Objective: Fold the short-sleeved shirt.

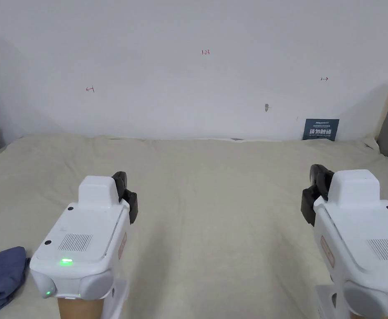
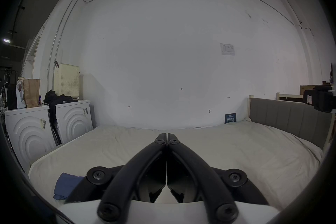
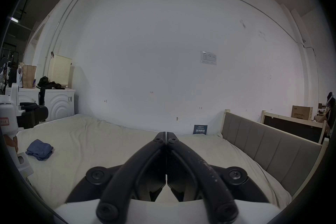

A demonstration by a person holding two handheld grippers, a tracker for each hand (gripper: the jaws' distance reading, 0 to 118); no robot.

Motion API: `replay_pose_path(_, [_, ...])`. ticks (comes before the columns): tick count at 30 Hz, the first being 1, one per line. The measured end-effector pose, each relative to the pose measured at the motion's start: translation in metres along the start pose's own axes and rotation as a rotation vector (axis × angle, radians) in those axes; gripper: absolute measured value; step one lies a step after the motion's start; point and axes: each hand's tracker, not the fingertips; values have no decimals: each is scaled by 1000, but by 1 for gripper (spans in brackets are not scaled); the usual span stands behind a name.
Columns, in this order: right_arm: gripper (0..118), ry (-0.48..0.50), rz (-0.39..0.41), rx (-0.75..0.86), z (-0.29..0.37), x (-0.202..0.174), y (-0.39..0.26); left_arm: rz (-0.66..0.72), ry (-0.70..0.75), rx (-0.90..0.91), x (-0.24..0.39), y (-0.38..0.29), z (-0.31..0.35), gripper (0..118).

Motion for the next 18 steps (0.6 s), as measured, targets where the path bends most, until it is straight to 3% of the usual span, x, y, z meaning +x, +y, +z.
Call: replay_pose_path(18, [2, 4, -6, -3, -2, -4, 1, 2, 10, 7, -4, -2, 0, 2])
